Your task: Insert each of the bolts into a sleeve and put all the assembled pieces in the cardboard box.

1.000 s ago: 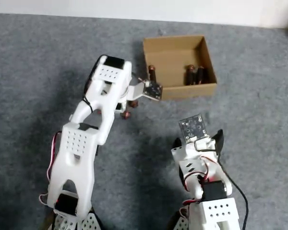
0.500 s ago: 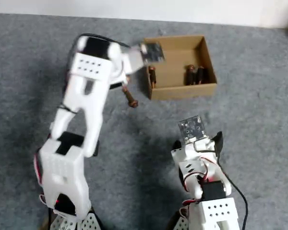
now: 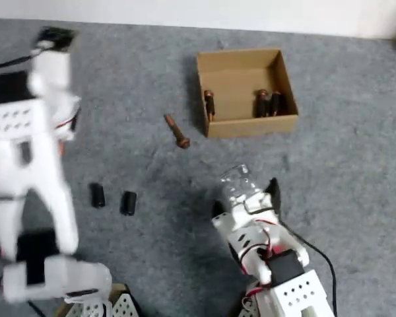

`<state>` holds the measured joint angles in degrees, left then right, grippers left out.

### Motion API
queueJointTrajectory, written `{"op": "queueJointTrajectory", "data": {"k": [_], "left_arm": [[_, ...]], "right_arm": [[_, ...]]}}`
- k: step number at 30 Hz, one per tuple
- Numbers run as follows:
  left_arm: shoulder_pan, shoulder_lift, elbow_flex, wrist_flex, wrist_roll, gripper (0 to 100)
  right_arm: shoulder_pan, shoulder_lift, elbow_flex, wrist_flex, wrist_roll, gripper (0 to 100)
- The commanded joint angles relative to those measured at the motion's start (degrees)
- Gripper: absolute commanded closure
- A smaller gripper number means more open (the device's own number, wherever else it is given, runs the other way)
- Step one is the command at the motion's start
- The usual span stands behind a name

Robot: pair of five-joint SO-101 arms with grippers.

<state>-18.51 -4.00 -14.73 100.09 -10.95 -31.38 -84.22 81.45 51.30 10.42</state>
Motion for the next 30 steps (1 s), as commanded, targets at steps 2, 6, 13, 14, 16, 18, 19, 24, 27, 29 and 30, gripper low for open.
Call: {"op": "queueJointTrajectory", "data": {"k": [2, 6, 13, 14, 16, 18, 19, 24, 27, 29, 30], "left_arm": [[-3.74, -20.88, 12.79, -0.09, 0.26, 100], [-3.91, -32.84, 27.82, -4.13, 0.18, 100], [-4.00, -50.42, 51.74, -19.60, 5.80, 100], [-4.00, -51.56, 53.76, -21.45, 5.71, 100], [-4.00, -52.09, 56.75, -23.91, 6.07, 100], [-4.00, -51.74, 58.42, -25.23, 6.07, 100], [-4.00, -51.47, 58.68, -25.41, 6.07, 100], [-7.25, -51.56, 58.77, -25.32, 6.07, 100], [-9.10, -51.56, 59.03, -25.32, 6.07, 100], [-9.80, -51.65, 59.03, -25.32, 6.07, 100], [-9.98, -51.65, 59.03, -25.23, 6.07, 100]], "right_arm": [[-9.63, 3.56, -7.78, 0.48, 0.97, 54.1], [-14.20, 17.10, -15.25, -1.45, 0.88, 54.1], [-14.90, 47.08, -34.59, -5.14, -14.86, 54.1], [-14.90, 50.59, -37.76, -5.14, -17.49, 54.1], [-15.08, 57.19, -43.56, -5.14, -23.56, 54.1], [-17.01, 63.16, -48.40, -5.14, -30.68, 54.1], [-18.24, 65.89, -50.68, -5.23, -34.11, 54.1], [-24.57, 79.43, -61.67, -5.23, -47.38, 54.1], [-25.10, 86.20, -65.89, -4.97, -49.93, 54.1], [-25.10, 90.24, -67.91, -5.23, -50.11, 54.1], [-25.27, 92.09, -68.70, -5.23, -50.11, 54.1]]}}
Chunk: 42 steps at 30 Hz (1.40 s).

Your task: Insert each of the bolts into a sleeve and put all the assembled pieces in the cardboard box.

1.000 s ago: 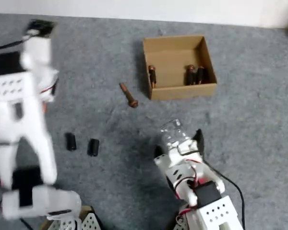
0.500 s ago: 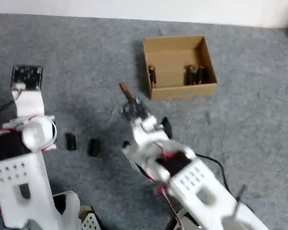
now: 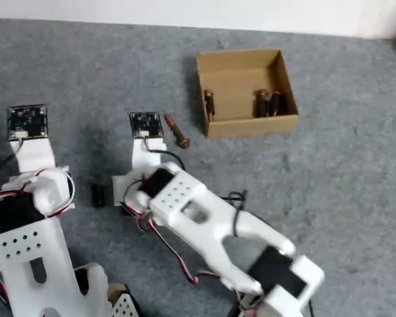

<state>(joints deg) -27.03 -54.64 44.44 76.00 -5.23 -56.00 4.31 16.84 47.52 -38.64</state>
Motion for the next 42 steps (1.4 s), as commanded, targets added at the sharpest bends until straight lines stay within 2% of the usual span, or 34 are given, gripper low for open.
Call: {"op": "queueJointTrajectory", "data": {"k": [1, 10, 21, 23, 28, 31, 34, 42], "left_arm": [[-1.45, -1.01, -0.13, -1.14, 0.35, 100], [-6.20, -1.01, -0.04, -0.88, 0.35, 100], [-6.37, -1.01, -0.04, -0.79, 0.26, 100], [-6.29, -1.01, -0.04, -0.79, 0.26, 100], [-6.37, -1.01, -0.04, -0.79, 0.26, 100], [-6.37, -1.01, -0.04, -0.79, 0.26, 100], [-6.20, -1.01, -0.04, -0.79, 0.26, 100], [-6.20, -1.01, -0.04, -0.79, 0.26, 100]], "right_arm": [[-0.92, 5.32, -5.23, -1.54, -1.14, 54.1], [-3.56, 17.10, -13.67, -1.45, -1.14, 54.1], [-3.91, 17.98, -13.32, -1.45, -1.23, 54.4], [-3.91, 17.98, -13.32, -1.45, -1.23, 58.6], [-3.91, 17.98, -13.32, -1.45, -1.23, 81.7], [-3.91, 18.07, -13.23, -1.45, -1.23, 91.6], [-3.91, 18.07, -13.14, -1.27, -1.23, 95.0], [-6.90, 18.07, -13.14, 0.31, -1.14, 95.0]]}}
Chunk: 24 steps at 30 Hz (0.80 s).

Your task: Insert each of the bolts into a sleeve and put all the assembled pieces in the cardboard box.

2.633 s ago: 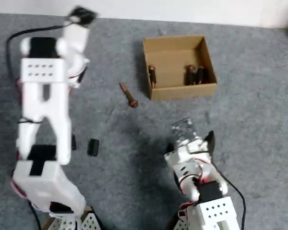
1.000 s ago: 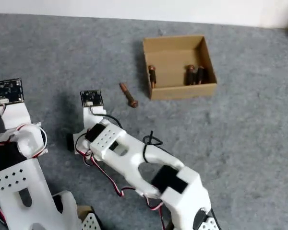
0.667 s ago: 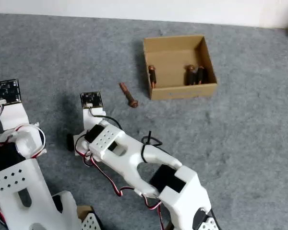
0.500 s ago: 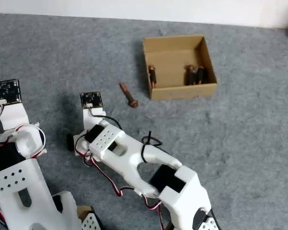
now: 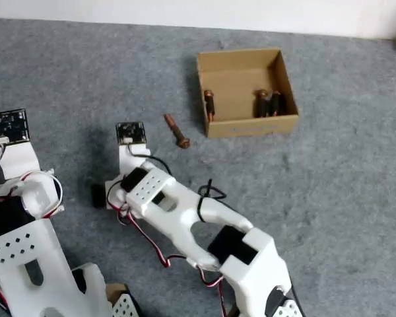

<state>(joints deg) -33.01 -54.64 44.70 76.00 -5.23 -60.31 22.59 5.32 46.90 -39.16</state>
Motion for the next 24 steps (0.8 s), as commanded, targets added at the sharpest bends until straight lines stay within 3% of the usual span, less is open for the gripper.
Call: {"op": "queueJointTrajectory", "data": {"k": [1, 21, 24], "left_arm": [[-0.22, -1.01, -0.31, -0.79, 0.26, 100], [-0.22, -1.01, -0.31, -1.05, 0.26, 100], [-0.40, -1.01, -0.31, -1.05, 0.26, 100]], "right_arm": [[-2.95, -0.22, -1.63, 0.92, -0.62, 95.0], [-4.70, -0.31, -1.98, 6.46, -0.70, 94.8], [-5.41, -0.31, -1.80, 6.46, -0.70, 88.8]]}}
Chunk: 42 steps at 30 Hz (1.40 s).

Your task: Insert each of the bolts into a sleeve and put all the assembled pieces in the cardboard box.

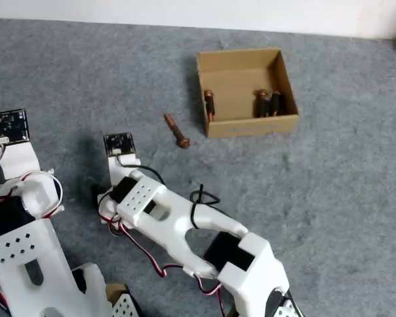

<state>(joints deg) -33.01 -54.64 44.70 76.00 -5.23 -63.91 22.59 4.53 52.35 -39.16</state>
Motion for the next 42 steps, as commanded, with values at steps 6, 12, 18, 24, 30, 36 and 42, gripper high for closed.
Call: {"op": "queueJointTrajectory", "data": {"k": [6, 12, 18, 24, 30, 36, 42], "left_arm": [[-0.40, -1.01, -0.31, -1.14, 0.26, 100], [-0.40, -1.01, -0.31, -1.14, 0.18, 100], [-0.40, -1.01, -0.31, -1.14, 0.18, 100], [-0.48, -1.01, -0.31, -1.14, 0.18, 100], [-0.48, -1.01, -0.31, -1.05, 0.18, 100], [-0.48, -1.01, -0.31, -0.97, 0.18, 100], [-0.48, -1.01, -0.31, -0.97, 0.18, 100]], "right_arm": [[-3.47, -0.31, -0.84, 2.24, -6.59, 75.6], [-3.38, -0.22, -0.84, 4.79, -17.05, 75.6], [-4.26, -0.22, -0.84, 5.76, -18.46, 75.7], [-5.23, -0.22, -0.84, 5.49, -18.46, 75.7], [-5.23, -0.13, -0.84, 5.49, -18.46, 75.8], [-5.14, 1.98, -1.27, 5.41, -12.40, 88.2], [-5.32, 7.87, -4.18, 4.97, -4.92, 99.3]]}}
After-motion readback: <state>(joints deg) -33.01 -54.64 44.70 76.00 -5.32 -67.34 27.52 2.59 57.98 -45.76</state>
